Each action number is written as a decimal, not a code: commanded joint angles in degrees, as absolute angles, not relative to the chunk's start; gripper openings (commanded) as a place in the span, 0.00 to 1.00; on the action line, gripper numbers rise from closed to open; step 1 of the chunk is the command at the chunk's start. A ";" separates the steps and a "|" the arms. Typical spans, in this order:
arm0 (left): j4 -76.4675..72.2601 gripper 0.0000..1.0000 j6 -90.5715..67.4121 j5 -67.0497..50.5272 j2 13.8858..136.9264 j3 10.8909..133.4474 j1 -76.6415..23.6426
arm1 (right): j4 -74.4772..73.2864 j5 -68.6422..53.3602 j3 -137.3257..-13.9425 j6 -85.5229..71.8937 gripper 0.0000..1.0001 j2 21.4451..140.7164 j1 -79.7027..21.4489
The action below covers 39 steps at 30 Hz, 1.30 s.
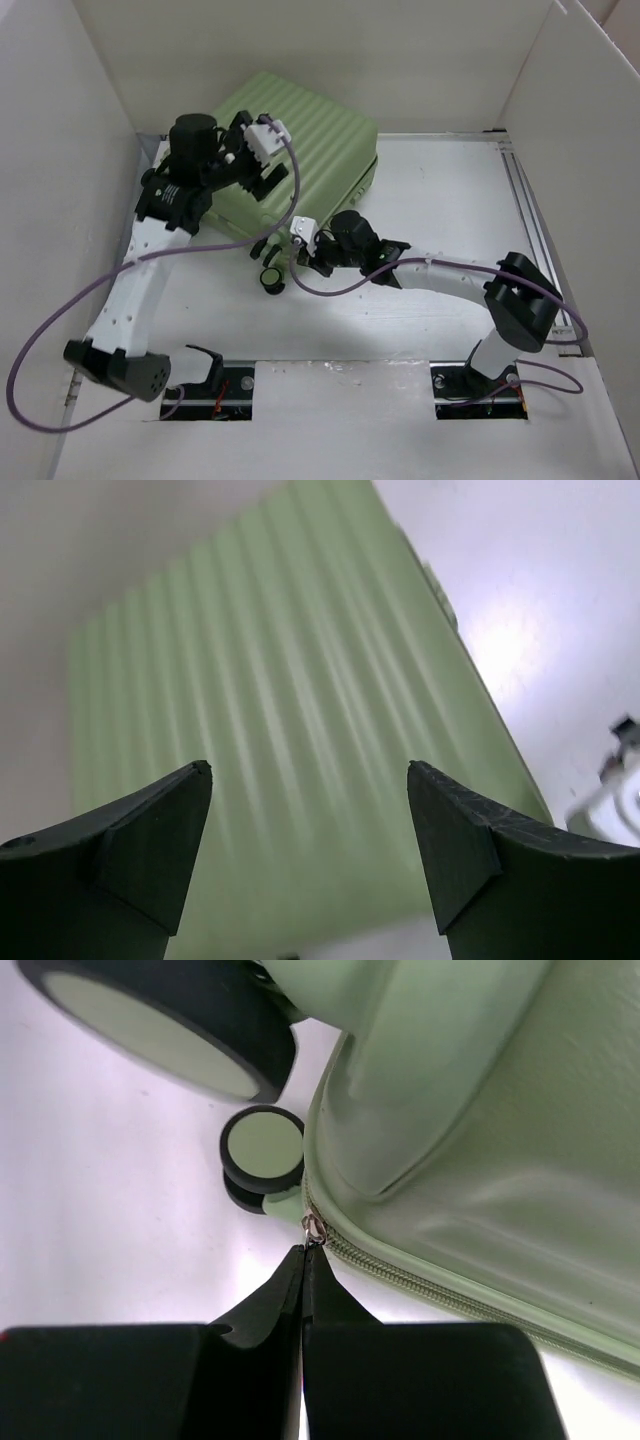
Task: Pack the luggage
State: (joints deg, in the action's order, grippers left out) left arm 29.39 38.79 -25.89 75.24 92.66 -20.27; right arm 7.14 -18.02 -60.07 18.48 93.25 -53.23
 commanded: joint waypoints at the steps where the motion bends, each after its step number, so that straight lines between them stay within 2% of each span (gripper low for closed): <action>1: 39.04 0.75 35.96 -24.96 71.48 83.36 -18.37 | 20.21 -28.73 -63.63 12.75 0.00 93.16 -55.20; 6: 34.55 0.83 33.05 -30.40 55.76 73.23 -18.37 | 27.05 -29.79 -58.20 6.96 0.00 93.08 -53.36; 7: 34.54 0.90 33.05 -31.37 54.33 71.73 -18.37 | 28.20 -29.79 -57.14 5.90 0.00 93.08 -52.83; 11: 39.18 1.00 36.19 -27.88 54.65 66.36 -19.78 | 30.94 -29.27 -54.93 3.78 0.00 91.76 -51.68; 15: 46.30 1.00 38.49 -24.09 60.46 68.89 -19.78 | 31.64 -28.75 -54.93 2.55 0.00 92.81 -51.68; 18: 46.32 1.00 37.71 -24.08 61.79 69.43 -20.39 | 32.17 -28.74 -54.93 2.55 0.00 92.81 -51.68; 29: 35.09 0.98 27.69 -8.97 62.31 60.40 -30.23 | 34.98 -25.59 -52.29 -1.76 0.00 92.29 -52.20; 31: 34.54 0.93 27.08 -8.09 62.31 59.68 -30.94 | 34.98 -24.26 -52.29 -3.16 0.00 92.29 -52.21; 33: 32.97 0.81 25.84 -5.72 62.92 59.68 -30.94 | 34.98 -22.51 -52.29 -3.16 0.00 92.29 -52.73; 35: 31.91 0.64 25.23 -2.66 63.63 60.20 -30.94 | 33.32 -20.93 -52.82 -3.16 0.00 92.29 -53.53; 36: 31.38 0.54 24.70 -2.11 64.33 60.73 -30.94 | 32.70 -19.87 -52.82 -3.16 0.00 92.29 -53.53; 37: 30.85 0.27 24.70 -2.11 64.34 60.73 -30.94 | 32.09 -19.25 -53.34 -3.69 0.00 92.29 -54.13; 38: 30.85 0.11 24.00 -2.11 64.34 61.43 -30.94 | 30.95 -18.55 -53.35 -3.69 0.00 92.29 -54.14; 39: 30.85 0.00 23.99 -1.59 64.34 61.44 -30.94 | 30.07 -16.63 -53.35 -3.69 0.00 92.29 -54.14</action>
